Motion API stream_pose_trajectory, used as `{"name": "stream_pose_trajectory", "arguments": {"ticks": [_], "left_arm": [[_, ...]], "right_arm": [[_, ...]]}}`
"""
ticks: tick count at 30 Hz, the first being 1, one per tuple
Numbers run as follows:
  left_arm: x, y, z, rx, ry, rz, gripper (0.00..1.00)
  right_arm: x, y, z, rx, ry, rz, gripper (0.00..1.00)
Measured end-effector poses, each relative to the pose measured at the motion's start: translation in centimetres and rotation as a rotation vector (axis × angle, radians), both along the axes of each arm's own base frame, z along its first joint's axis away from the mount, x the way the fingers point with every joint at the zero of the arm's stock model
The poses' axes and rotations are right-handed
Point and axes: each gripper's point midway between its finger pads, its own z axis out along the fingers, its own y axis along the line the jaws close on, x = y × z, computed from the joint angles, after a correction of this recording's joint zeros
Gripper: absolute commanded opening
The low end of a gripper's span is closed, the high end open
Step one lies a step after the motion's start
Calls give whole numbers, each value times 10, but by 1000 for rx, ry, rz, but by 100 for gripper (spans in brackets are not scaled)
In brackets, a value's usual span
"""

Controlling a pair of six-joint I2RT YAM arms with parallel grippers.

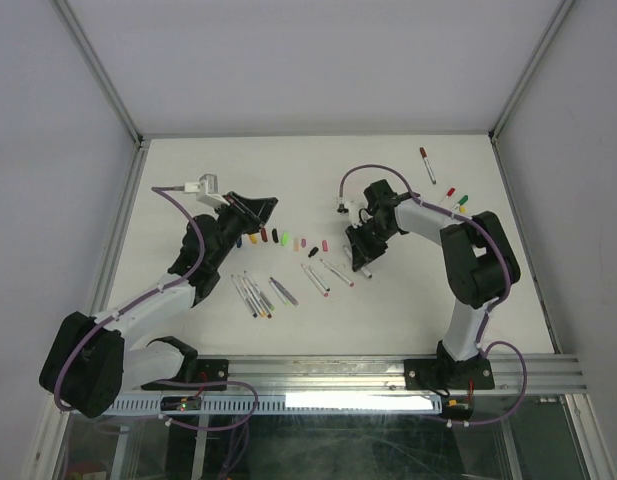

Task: Open the pen caps
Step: Place the pen at the center of the board.

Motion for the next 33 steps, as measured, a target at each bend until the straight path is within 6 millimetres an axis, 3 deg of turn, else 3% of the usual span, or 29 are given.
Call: {"name": "stream_pose_trajectory", "arguments": {"ticks": [5, 13, 33], "left_arm": [[-16, -1, -9, -6, 18, -18, 0], [-38, -20, -14, 2, 39, -71, 0], [-64, -51, -25, 19, 60, -137, 0]], "right_arm": [[-6, 2, 0, -1, 32, -2, 17], [-13, 10, 1, 2, 65, 17, 30], [-8, 6, 7, 40, 70, -2, 37]]}}
